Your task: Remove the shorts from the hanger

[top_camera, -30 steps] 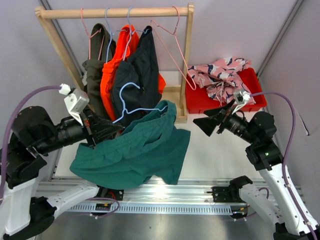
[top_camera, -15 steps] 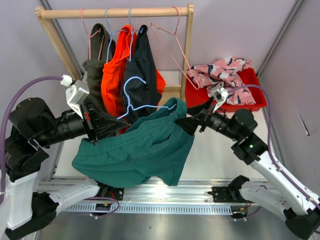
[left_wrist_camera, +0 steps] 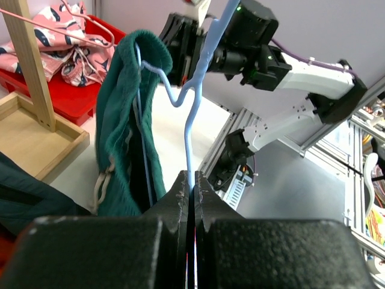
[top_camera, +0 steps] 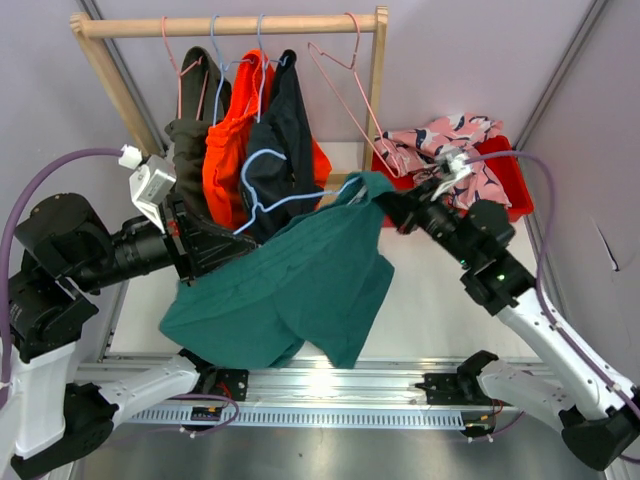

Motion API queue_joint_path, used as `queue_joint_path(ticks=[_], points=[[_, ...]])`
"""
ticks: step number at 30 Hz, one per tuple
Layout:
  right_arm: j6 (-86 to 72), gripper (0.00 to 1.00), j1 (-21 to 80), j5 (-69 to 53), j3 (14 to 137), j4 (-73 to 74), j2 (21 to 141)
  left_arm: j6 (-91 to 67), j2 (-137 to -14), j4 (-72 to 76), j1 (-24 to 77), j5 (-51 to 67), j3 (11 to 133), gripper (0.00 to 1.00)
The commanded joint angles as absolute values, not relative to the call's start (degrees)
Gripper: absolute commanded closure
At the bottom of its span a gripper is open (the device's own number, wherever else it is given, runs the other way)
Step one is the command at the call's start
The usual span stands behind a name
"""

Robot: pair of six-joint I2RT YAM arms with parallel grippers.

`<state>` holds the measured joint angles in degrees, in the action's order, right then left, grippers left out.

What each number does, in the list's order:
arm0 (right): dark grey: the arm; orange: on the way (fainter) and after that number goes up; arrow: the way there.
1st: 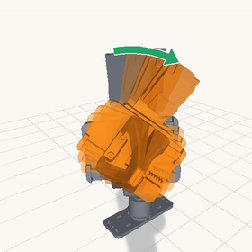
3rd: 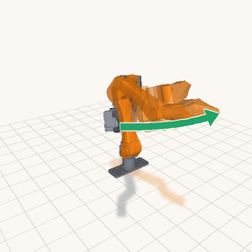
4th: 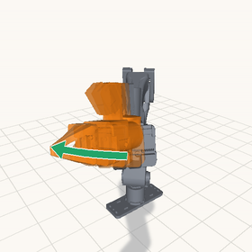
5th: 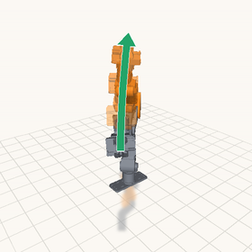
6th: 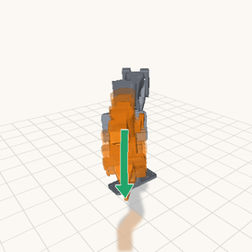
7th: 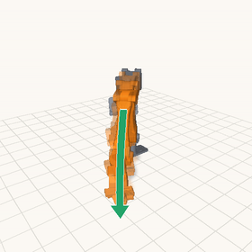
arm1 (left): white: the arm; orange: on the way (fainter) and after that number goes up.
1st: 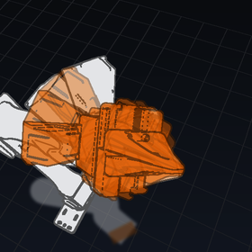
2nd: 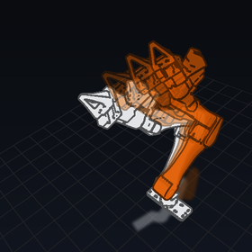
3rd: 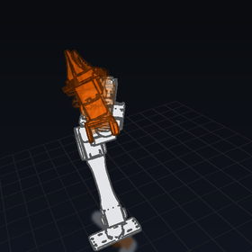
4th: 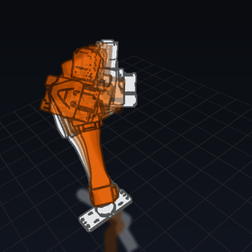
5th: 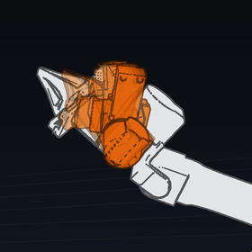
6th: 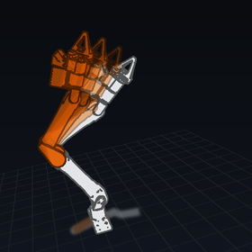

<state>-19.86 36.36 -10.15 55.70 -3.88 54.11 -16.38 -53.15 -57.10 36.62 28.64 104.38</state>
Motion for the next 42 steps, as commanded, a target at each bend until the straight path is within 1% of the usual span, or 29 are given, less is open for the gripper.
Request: queue_joint_path(ticks=[1,2,4,5,6,9,13,15,18,19,21,22,26,27,28,31,34,35,36,39,40,41,42], points=[[-18.1,1.00,28.2,1.7,61.2,0.2,50.8,-18.5,-52.3,-53.3,37.0,28.9,106.6,1.00],[-20.1,1.00,22.6,1.5,62.0,2.6,50.7,-18.5,-52.3,-53.3,36.9,28.8,106.4,1.00],[-22.2,1.00,16.6,0.7,63.6,5.7,51.2,-18.4,-52.3,-53.4,37.0,28.8,106.3,1.00],[-23.9,1.00,13.9,-2.1,64.0,7.4,51.5,-18.5,-52.5,-53.3,37.0,29.0,106.4,1.00],[-24.6,1.00,9.2,-2.5,64.7,8.6,51.9,-18.5,-52.4,-53.1,37.0,29.2,106.3,1.00],[-26.4,1.00,1.9,-4.6,64.7,11.5,53.3,-18.7,-52.6,-53.2,36.9,29.0,107.3,1.00],[-28.5,1.00,0.5,-8.8,60.5,10.5,52.9,-18.6,-53.2,-53.0,36.9,28.7,108.0,1.00],[-29.4,1.00,0.6,-13.1,58.6,8.7,52.3,-18.6,-53.4,-52.5,37.0,28.0,107.8,1.00],[-30.1,1.00,6.7,-15.7,54.9,5.9,49.8,-18.5,-53.6,-50.5,36.9,25.6,106.3,1.00],[-28.9,1.00,12.9,-14.7,54.3,5.9,49.1,-18.4,-53.8,-49.8,37.0,24.9,106.0,1.00],[-27.0,1.00,19.6,-11.4,53.5,6.7,47.2,-18.0,-54.6,-48.4,37.0,22.1,105.8,1.00],[-25.4,1.00,25.4,-10.6,53.4,6.9,46.8,-17.8,-54.9,-48.3,37.0,21.2,106.2,1.00],[-22.3,1.00,32.3,-9.7,55.7,8.8,45.7,-17.1,-56.0,-48.3,36.9,14.7,106.7,1.00],[-21.8,1.00,32.3,-8.4,59.0,10.3,47.0,-17.1,-55.6,-47.9,37.0,11.5,106.5,1.00],[-21.2,1.00,32.3,-3.8,61.2,11.8,48.1,-17.1,-55.3,-47.6,36.9,10.1,106.2,1.00],[-17.1,1.00,30.4,1.0,70.2,16.6,53.7,-16.4,-54.1,-47.2,36.9,6.4,106.5,1.00],[-15.8,1.00,24.5,2.9,81.4,19.9,60.5,-14.9,-53.9,-49.0,37.0,6.2,107.1,1.00],[-16.1,1.00,20.3,2.4,84.5,20.2,62.3,-14.2,-53.9,-49.8,36.9,6.2,107.1,1.00],[-16.3,1.00,17.9,1.4,91.9,20.7,66.7,-13.8,-53.8,-50.6,37.0,6.1,106.8,1.00],[-14.3,1.00,10.9,-1.0,107.5,25.2,76.3,-13.6,-51.2,-50.6,37.0,6.0,101.4,1.00],[-13.4,1.00,9.9,-0.5,119.7,27.8,84.0,-13.8,-49.4,-49.6,36.9,6.1,100.0,1.00],[-12.5,1.00,8.7,-0.1,126.0,28.6,88.1,-14.0,-48.6,-48.9,37.0,6.8,96.7,1.00],[-12.0,1.00,6.1,-0.1,132.4,29.4,92.2,-13.9,-48.1,-48.4,37.0,7.6,95.9,1.00]])
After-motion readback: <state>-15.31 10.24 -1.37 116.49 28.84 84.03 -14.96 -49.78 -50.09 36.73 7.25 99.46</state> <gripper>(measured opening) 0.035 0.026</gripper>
